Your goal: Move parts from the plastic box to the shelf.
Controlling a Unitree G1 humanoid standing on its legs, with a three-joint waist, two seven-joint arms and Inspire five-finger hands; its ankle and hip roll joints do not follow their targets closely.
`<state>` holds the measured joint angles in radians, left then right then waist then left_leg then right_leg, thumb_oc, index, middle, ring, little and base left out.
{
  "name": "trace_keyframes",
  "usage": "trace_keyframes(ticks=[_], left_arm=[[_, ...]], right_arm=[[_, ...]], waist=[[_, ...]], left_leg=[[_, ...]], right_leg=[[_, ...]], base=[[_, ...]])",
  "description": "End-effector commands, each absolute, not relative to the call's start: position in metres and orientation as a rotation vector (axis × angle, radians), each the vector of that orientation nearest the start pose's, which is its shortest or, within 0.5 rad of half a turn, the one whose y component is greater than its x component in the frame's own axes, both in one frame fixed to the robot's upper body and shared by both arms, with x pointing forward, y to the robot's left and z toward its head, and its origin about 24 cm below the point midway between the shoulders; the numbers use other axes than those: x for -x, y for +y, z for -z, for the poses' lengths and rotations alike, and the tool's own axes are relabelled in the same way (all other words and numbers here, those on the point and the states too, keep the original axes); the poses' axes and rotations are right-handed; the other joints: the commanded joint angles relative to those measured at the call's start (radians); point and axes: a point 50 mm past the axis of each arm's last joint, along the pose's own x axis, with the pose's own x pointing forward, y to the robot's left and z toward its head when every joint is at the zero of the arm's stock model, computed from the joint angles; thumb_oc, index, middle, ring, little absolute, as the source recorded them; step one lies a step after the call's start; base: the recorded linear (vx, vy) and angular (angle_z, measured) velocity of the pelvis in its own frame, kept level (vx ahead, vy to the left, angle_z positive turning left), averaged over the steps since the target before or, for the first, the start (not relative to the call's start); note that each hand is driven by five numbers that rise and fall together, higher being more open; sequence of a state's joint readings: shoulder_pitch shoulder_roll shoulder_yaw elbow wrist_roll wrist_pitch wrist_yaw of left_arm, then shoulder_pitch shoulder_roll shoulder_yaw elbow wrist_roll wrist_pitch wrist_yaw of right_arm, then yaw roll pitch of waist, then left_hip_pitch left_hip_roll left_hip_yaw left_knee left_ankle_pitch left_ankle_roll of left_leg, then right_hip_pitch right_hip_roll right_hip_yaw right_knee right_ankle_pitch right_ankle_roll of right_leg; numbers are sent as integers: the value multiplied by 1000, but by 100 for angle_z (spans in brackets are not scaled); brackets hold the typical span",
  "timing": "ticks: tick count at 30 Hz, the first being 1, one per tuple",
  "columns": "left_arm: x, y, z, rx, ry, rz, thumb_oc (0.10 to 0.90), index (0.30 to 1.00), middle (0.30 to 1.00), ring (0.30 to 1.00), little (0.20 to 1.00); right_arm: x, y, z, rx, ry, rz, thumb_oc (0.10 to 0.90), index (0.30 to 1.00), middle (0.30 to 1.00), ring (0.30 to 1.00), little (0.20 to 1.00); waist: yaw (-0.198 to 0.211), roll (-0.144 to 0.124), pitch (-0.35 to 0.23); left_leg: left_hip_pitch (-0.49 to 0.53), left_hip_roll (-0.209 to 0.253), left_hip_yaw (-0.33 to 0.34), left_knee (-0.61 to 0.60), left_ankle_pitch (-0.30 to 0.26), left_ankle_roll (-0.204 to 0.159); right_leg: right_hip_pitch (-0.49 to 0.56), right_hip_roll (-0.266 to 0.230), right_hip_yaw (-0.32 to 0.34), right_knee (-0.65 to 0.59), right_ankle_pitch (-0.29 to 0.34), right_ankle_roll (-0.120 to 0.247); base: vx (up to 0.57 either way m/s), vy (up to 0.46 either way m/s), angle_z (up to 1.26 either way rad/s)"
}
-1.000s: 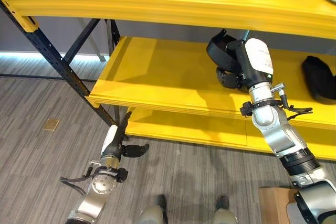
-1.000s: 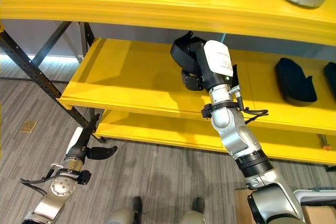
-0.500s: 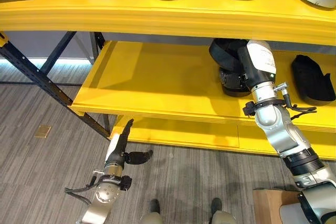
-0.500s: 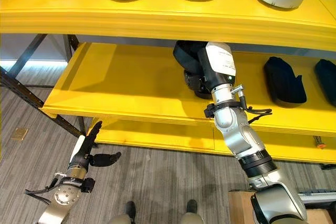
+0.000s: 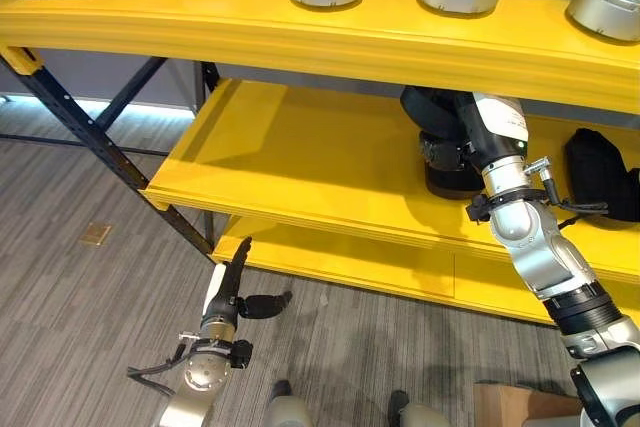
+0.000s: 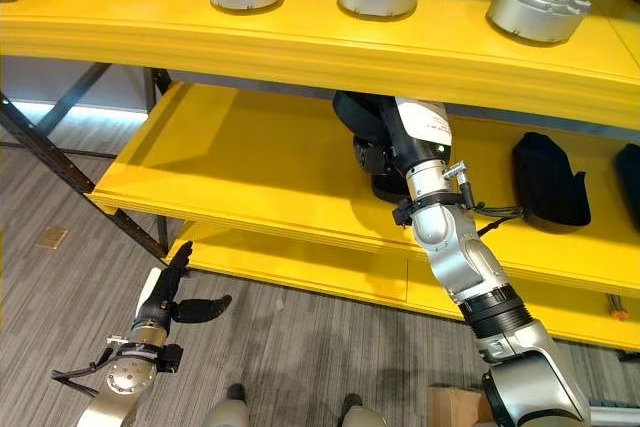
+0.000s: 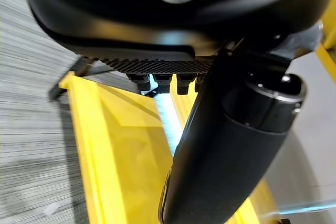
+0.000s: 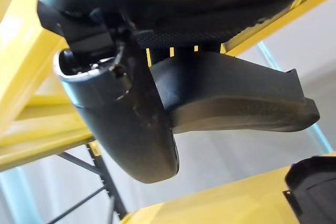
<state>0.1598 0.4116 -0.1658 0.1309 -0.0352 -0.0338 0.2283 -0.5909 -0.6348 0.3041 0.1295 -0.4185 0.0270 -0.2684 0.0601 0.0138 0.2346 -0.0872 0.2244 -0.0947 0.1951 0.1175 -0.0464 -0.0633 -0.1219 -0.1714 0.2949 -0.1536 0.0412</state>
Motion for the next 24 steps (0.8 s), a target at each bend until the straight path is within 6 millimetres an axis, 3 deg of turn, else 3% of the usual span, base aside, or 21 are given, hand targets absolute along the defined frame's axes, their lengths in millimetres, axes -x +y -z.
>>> trace_keyframes(ticks=[1, 2, 4, 6, 10, 12, 16, 18, 24], left_arm=[[-221, 223, -35, -429, 13, -95, 900, 1000, 1000, 1000, 1000], [-223, 223, -40, -456, -14, -88, 900, 1000, 1000, 1000, 1000], [-224, 224, -43, -454, -26, -96, 900, 1000, 1000, 1000, 1000], [-227, 221, -44, -450, -35, -88, 900, 1000, 1000, 1000, 1000], [-228, 222, -51, -474, -68, -86, 900, 1000, 1000, 1000, 1000], [-229, 224, -53, -483, -75, -96, 900, 1000, 1000, 1000, 1000], [-230, 226, -55, -482, -84, -105, 900, 1000, 1000, 1000, 1000], [-233, 226, -57, -501, -92, -86, 900, 1000, 1000, 1000, 1000], [-235, 227, -58, -528, -90, -61, 900, 1000, 1000, 1000, 1000]], right_arm=[[-315, -160, -284, 944, -994, 244, 400, 300, 300, 300, 300], [-315, -153, -286, 932, -1010, 224, 400, 300, 300, 300, 300], [-315, -151, -288, 936, -1017, 225, 400, 300, 300, 300, 300], [-314, -147, -285, 915, -1014, 205, 400, 300, 300, 300, 300], [-311, -136, -283, 899, -1027, 174, 400, 300, 300, 300, 300], [-312, -133, -285, 905, -1032, 166, 400, 300, 300, 300, 300], [-314, -128, -292, 929, -1050, 160, 400, 300, 300, 300, 300], [-316, -125, -301, 962, -1066, 155, 400, 300, 300, 300, 300], [-318, -118, -321, 1035, -1115, 158, 400, 300, 300, 300, 300]], waist=[[-18, -49, -79], [-11, -30, -74], [-14, -25, -74], [-26, -24, -89], [-18, -39, -97], [-16, -50, -99], [-9, -74, -94], [-1, -99, -90], [8, -128, -89]], left_leg=[[-44, 63, -19, -102, 93, -97], [-57, 43, -69, -185, 100, -115], [-51, 43, -70, -178, 80, -115], [-47, 32, -24, -113, 6, -109], [-27, -32, 57, 43, -176, -70], [-26, -41, 81, 81, -214, -59], [-38, -49, 112, 131, -259, -41], [-45, -53, 125, 167, -286, -32], [-59, -58, 124, 205, -318, -24]], right_leg=[[62, 15, 45, -146, 44, 25], [57, 7, 70, -127, 36, 48], [54, 2, 83, -118, 33, 55], [67, -35, 91, -128, 45, 69], [98, -126, 162, -173, 89, 120], [92, -145, 182, -182, 103, 134], [71, -163, 202, -185, 121, 152], [64, -170, 207, -189, 134, 159], [71, -175, 199, -200, 142, 162]], base=[[144, 122, 26], [94, 102, 13], [110, 133, -41], [153, 236, -86], [143, 290, -54], [79, 212, -68], [13, 106, -40], [37, 95, -19], [31, 40, -1]])
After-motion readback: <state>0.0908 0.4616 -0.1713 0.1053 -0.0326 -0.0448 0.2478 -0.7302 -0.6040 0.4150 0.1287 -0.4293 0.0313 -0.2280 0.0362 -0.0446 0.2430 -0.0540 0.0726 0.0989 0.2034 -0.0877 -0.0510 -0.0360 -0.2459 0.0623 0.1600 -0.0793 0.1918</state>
